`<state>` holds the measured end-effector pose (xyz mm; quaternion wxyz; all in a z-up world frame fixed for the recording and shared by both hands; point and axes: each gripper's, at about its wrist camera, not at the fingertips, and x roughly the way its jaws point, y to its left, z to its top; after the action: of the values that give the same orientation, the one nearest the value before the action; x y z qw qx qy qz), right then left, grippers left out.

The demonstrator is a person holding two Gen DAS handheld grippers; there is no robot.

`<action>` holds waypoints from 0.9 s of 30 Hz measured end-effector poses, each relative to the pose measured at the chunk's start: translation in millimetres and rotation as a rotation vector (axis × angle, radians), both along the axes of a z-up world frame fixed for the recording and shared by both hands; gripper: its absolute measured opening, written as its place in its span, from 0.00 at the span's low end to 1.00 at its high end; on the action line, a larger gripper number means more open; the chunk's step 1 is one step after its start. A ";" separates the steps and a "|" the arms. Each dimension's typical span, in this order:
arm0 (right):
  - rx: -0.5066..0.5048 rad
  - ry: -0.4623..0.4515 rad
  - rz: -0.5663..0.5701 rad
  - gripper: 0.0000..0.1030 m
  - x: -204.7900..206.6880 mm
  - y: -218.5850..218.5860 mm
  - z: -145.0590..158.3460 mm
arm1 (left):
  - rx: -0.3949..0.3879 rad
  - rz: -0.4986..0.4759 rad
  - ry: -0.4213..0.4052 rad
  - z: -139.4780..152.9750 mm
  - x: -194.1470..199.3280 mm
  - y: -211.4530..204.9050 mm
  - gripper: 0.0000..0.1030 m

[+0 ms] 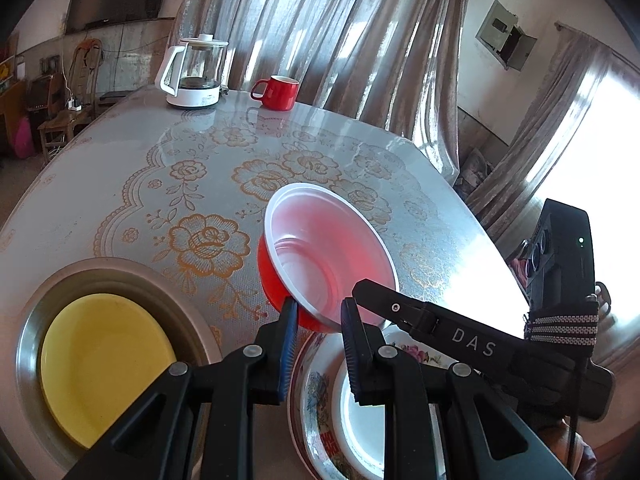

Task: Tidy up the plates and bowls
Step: 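Lift and carry the red plastic bowl with the right gripper over the basin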

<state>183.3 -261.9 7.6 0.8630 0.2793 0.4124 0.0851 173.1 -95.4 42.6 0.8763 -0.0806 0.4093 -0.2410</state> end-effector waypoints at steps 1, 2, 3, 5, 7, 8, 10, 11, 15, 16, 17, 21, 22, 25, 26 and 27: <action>0.000 -0.002 0.002 0.23 -1.2 1.7 0.7 | 0.000 0.001 -0.001 0.3 -1.8 1.4 0.21; 0.000 -0.003 0.005 0.23 -1.8 3.1 1.3 | -0.002 0.002 -0.001 0.5 -3.7 3.1 0.21; 0.001 -0.004 0.007 0.23 -2.5 4.6 2.0 | -0.004 0.002 -0.002 0.7 -5.2 4.7 0.21; 0.001 -0.008 0.012 0.23 -4.4 7.3 3.2 | -0.008 0.004 -0.004 1.6 -8.0 8.2 0.21; 0.002 -0.013 0.019 0.23 -6.3 11.2 5.3 | -0.015 0.008 -0.008 3.0 -10.8 12.5 0.21; 0.003 -0.016 0.024 0.23 -7.0 13.0 6.4 | -0.017 0.010 -0.010 4.0 -12.4 14.5 0.21; 0.004 -0.023 0.032 0.23 -8.5 16.5 9.0 | -0.023 0.014 -0.011 5.2 -14.5 18.9 0.21; 0.003 -0.026 0.036 0.22 -9.2 18.3 10.3 | -0.025 0.016 -0.012 6.0 -15.7 20.8 0.21; 0.005 -0.038 0.057 0.21 -12.0 27.2 14.6 | -0.035 0.022 -0.014 8.0 -21.9 29.0 0.21; 0.004 -0.039 0.062 0.21 -11.8 29.6 15.0 | -0.037 0.022 -0.017 9.0 -23.5 31.1 0.21; 0.005 -0.038 0.067 0.21 -12.1 31.9 15.1 | -0.037 0.024 -0.021 9.7 -25.0 33.3 0.21; 0.006 -0.046 0.087 0.20 -14.5 42.3 18.1 | -0.043 0.033 -0.023 10.8 -29.7 44.7 0.21; 0.008 -0.049 0.093 0.20 -15.4 44.8 19.9 | -0.047 0.036 -0.022 11.0 -30.9 48.5 0.21; 0.013 -0.054 0.116 0.20 -16.4 54.0 23.1 | -0.062 0.047 -0.024 12.7 -35.3 61.2 0.21; 0.013 -0.055 0.124 0.20 -16.6 57.6 23.7 | -0.065 0.050 -0.025 13.1 -36.4 65.2 0.21; 0.012 -0.056 0.132 0.20 -16.7 61.4 24.3 | -0.067 0.056 -0.025 13.6 -36.8 70.2 0.21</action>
<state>166.6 -200.5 31.9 0.8650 0.2542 0.4049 0.1522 136.3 -25.2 56.2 0.8844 -0.1184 0.3878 -0.2310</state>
